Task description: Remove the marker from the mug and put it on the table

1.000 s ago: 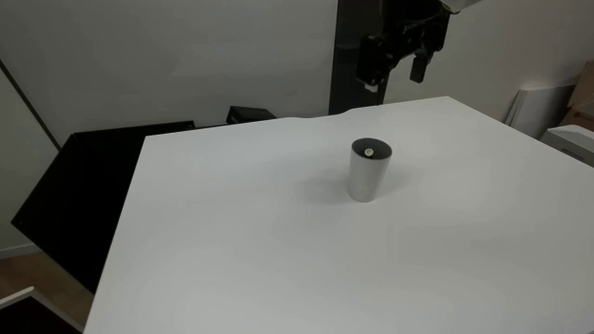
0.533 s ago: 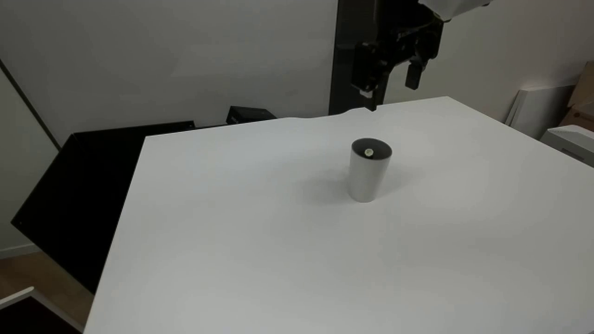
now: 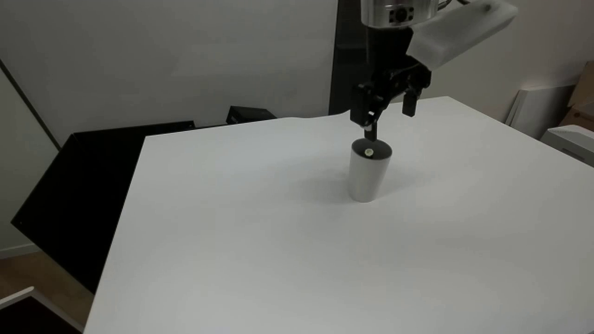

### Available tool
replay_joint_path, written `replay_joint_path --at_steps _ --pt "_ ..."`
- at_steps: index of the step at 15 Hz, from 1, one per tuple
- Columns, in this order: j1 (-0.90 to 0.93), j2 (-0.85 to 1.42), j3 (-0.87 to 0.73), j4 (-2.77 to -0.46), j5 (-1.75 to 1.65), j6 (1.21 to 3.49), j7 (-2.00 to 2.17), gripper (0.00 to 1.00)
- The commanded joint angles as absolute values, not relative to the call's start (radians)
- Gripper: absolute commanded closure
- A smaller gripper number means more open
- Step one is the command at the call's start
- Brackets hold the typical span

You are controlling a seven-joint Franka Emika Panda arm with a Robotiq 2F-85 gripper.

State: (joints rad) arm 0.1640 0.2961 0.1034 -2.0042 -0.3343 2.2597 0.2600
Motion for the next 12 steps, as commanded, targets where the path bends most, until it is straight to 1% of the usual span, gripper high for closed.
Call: replay_joint_path --at_steps 1,5,12 --pt "0.217 0.351 0.067 -1.969 -0.410 2.235 0.316 0.00" --pt "0.256 0.375 0.044 -1.973 -0.482 2.244 0.345 0.00" --pt "0.279 0.393 0.020 -1.993 -0.535 2.350 0.398 0.00"
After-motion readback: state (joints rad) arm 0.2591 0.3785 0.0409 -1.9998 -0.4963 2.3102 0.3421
